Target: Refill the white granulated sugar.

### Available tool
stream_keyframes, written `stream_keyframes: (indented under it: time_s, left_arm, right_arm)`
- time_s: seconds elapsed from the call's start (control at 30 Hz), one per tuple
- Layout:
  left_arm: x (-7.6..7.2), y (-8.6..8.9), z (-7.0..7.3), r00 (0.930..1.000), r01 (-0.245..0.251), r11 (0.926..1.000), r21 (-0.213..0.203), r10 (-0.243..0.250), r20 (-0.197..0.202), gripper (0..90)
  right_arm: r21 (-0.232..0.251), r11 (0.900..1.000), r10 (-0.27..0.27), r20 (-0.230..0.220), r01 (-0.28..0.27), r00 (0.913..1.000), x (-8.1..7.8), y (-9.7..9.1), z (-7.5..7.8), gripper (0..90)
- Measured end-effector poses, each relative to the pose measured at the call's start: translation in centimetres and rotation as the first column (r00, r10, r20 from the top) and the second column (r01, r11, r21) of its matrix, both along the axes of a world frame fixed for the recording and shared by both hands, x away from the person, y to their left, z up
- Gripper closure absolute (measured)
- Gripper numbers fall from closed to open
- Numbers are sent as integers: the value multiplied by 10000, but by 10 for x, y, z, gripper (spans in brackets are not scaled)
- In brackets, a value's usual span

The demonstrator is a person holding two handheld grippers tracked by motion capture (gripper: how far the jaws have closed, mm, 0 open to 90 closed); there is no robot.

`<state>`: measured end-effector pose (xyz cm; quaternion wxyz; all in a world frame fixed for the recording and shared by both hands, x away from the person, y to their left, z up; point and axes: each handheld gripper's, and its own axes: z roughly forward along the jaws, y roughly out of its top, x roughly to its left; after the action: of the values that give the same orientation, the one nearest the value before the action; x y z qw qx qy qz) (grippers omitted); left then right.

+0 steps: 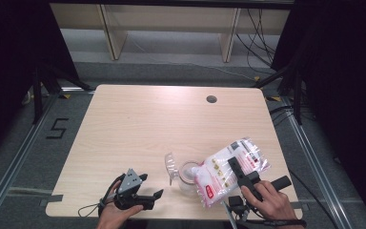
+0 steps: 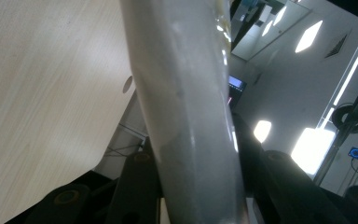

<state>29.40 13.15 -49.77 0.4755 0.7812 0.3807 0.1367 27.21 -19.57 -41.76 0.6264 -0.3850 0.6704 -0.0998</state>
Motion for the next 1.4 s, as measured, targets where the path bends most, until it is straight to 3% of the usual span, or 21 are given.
stream_keyframes:
  time_s: [0.03, 0.07, 0.1, 0.13, 0.17, 0.2, 0.3, 0.47, 0.5, 0.63, 0.67, 0.73, 0.8, 0.93, 0.97, 1.0, 1.03, 1.2, 1.23, 1.4]
  left_arm:
    - [1, 1, 1, 10000, 80, 10000, 26, -80, -12, 195]
    - [1, 1, 1, 9999, 113, 9999, 43, -114, 36, 195]
    - [1, 0, 0, 9999, 125, 9999, 36, -125, 107, 195]
    - [1, 0, 0, 9999, 125, 9999, 36, -125, 107, 195]
    - [0, -1, 0, 10000, -16, 10000, 0, 16, -50, 195]
    - [0, 0, 0, 10000, -25, 10000, 4, 25, -32, 195]
    - [1, 0, 1, 10000, 46, 10000, 63, -46, 17, 195]
    - [2, 1, 1, 9998, 200, 9997, 107, -202, 94, 195]
    - [0, 0, 0, 10000, 10, 10000, 65, -10, -19, 195]
    - [0, 0, 1, 10000, 45, 10000, -1, -45, 18, 195]
    - [1, 0, 0, 10000, 41, 10000, -24, -41, -7, 195]
    - [-1, 0, 0, 10000, -39, 10000, 21, 39, -42, 195]
    - [0, 1, 1, 9999, 102, 9999, 19, -102, -16, 195]
    - [0, 0, 0, 10000, 54, 10000, -37, -54, 9, 195]
    - [0, 0, 0, 10000, 41, 10000, -89, -41, -58, 195]
    - [0, 0, 1, 9999, 90, 10000, -5, -90, 65, 195]
    - [0, 0, 1, 10000, 26, 10000, -24, -26, 14, 195]
    - [0, 0, 1, 10000, 25, 10000, -55, -25, -2, 195]
    - [1, 0, 1, 10000, 45, 10000, -36, -45, -9, 195]
    - [0, 0, 0, 10000, 18, 10000, -47, -18, -4, 195]
  right_arm:
    - [-9, 10000, 2, -4, -2, 10000, 0, 0, 0, 701]
    - [2441, 9571, -1550, -248, 1563, 9876, -9, -12, -13, 702]
    - [2690, 9448, -1826, -419, 1872, 9823, -10, -14, -15, 702]
    - [2690, 9448, -1826, -419, 1872, 9823, -10, -14, -15, 702]
    - [2032, 9705, -1308, -95, 1300, 9914, -7, -11, -10, 704]
    - [2382, 9593, -1506, -223, 1516, 9883, -9, -12, -12, 705]
    - [2558, 9523, -1657, -246, 1665, 9859, -10, -12, -13, 707]
    - [2504, 9549, -1603, -188, 1599, 9869, -11, -12, -13, 713]
    - [2498, 9549, -1608, -185, 1603, 9868, -11, -12, -13, 714]
    - [2487, 9549, -1631, -172, 1622, 9865, -10, -12, -13, 715]
    - [2817, 9425, -1788, -294, 1798, 9834, -11, -13, -15, 716]
    - [2252, 9629, -1509, -65, 1485, 9885, -9, -12, -11, 717]
    - [2176, 9657, -1438, -55, 1415, 9896, -9, -11, -10, 718]
    - [2186, 9660, -1405, -46, 1381, 9901, -9, -12, -10, 719]
    - [2482, 9560, -1589, -98, 1564, 9872, -10, -12, -11, 721]
    - [2539, 9545, -1602, -72, 1568, 9871, -11, -13, -11, 721]
    - [2359, 9612, -1461, -56, 1432, 9893, -10, -12, -10, 722]
    - [2389, 9602, -1483, -44, 1451, 9889, -10, -12, -10, 728]
    - [2094, 9693, -1331, 75, 1286, 9911, -9, -12, -7, 729]
    - [2121, 9688, -1325, 71, 1280, 9912, -9, -12, -7, 736]
